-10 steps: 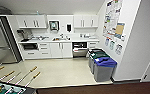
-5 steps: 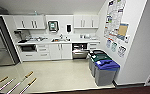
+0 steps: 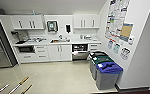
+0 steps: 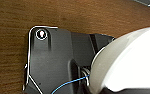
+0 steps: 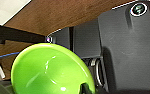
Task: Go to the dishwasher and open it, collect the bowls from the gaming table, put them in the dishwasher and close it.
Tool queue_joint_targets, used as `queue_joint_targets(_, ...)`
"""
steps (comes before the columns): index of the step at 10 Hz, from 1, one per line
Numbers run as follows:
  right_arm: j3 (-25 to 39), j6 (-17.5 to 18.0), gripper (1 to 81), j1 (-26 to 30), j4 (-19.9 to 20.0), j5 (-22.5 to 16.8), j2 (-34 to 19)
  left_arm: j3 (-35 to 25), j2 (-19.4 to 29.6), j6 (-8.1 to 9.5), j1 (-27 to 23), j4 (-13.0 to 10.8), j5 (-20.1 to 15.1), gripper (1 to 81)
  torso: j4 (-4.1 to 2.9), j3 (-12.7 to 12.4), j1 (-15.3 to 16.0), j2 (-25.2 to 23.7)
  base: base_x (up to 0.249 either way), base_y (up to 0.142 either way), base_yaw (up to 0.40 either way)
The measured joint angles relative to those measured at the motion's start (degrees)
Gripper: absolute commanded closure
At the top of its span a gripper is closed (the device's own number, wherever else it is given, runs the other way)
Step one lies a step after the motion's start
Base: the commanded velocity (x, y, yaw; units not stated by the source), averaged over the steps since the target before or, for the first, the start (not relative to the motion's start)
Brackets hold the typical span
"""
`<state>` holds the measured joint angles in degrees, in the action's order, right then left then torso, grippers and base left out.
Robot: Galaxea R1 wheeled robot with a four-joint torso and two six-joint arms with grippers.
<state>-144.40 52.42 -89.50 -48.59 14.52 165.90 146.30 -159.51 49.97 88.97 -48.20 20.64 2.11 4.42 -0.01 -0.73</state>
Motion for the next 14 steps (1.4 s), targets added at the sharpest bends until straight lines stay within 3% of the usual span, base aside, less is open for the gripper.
queue_joint_targets(14,-0.15,0.00,81.1,0.00,0.00,-0.06,0.13,0.01,0.28,0.00,-0.02,0.00,0.05,81.1,0.00,0.00,0.01,0.00,0.230,0.000,0.000)
